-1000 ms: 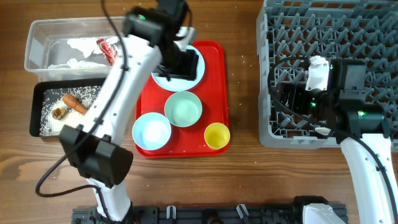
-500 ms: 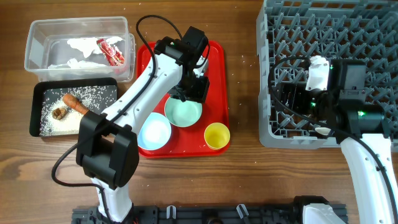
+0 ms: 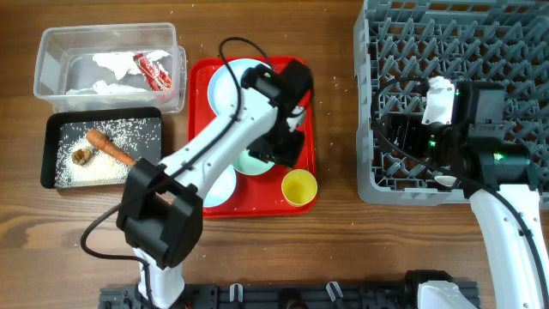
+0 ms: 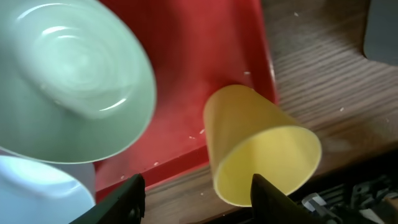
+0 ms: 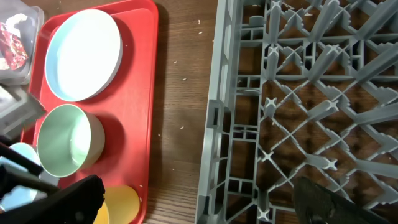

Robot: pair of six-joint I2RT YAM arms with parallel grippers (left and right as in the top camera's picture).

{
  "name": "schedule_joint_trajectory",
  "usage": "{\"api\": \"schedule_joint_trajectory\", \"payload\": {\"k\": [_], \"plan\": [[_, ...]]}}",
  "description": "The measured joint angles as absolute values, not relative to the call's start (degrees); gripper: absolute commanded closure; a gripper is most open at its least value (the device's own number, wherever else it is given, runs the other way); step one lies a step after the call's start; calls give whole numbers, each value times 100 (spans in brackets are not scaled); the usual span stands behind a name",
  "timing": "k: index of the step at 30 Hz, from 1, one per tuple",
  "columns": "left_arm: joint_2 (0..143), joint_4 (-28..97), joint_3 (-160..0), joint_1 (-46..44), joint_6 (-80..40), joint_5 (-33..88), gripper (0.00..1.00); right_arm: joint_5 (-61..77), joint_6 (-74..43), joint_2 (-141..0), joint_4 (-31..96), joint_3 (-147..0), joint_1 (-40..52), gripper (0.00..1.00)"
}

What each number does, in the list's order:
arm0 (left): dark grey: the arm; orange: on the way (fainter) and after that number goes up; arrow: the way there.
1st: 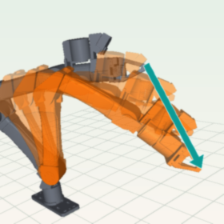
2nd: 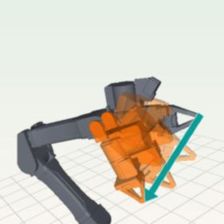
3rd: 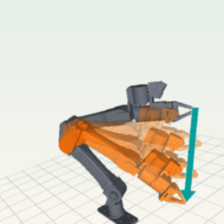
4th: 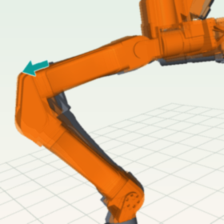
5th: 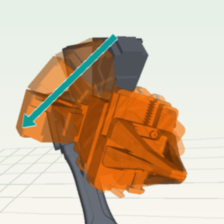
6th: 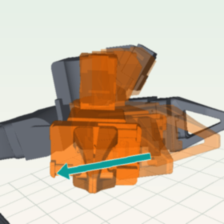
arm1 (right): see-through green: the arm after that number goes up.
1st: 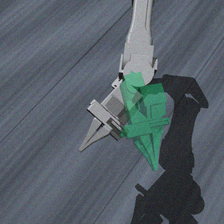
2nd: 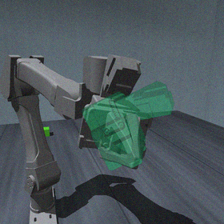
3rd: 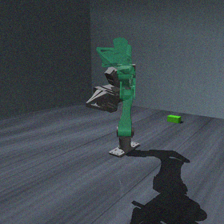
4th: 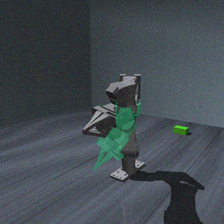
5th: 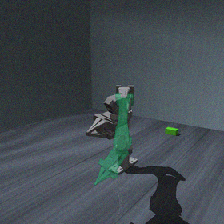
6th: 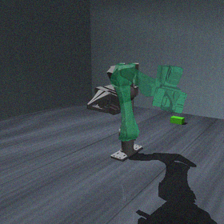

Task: Sort waste into correct bins and load items into the dishwasher rack
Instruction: 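Move the left gripper to the yellow cup and grasp it, then lift the yellow cup and hand it to the right gripper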

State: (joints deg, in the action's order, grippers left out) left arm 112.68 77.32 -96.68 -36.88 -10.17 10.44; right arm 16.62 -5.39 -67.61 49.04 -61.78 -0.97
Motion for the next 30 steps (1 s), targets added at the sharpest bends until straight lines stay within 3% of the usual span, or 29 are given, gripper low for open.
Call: {"api": "schedule_joint_trajectory", "payload": {"k": [6,9,12,23,30], "plan": [[11268,7199,-9096,-3966,-1015,1044,53,1664,-539,-6761,4956,-6178,-97,0],[11271,6866,-8667,-3970,-1026,1039,67,1664,-539,-6761,4960,-6178,-97,0],[11273,6698,-8560,-3970,-1153,1048,96,1664,-537,-6761,4967,-6178,-97,0],[11262,6871,-8613,-3896,-1492,1402,96,1667,-561,-6761,4993,-6178,-97,0],[10309,6499,-8750,-2788,-1544,2694,96,2375,-582,-6761,4772,-6178,-97,0]]}}
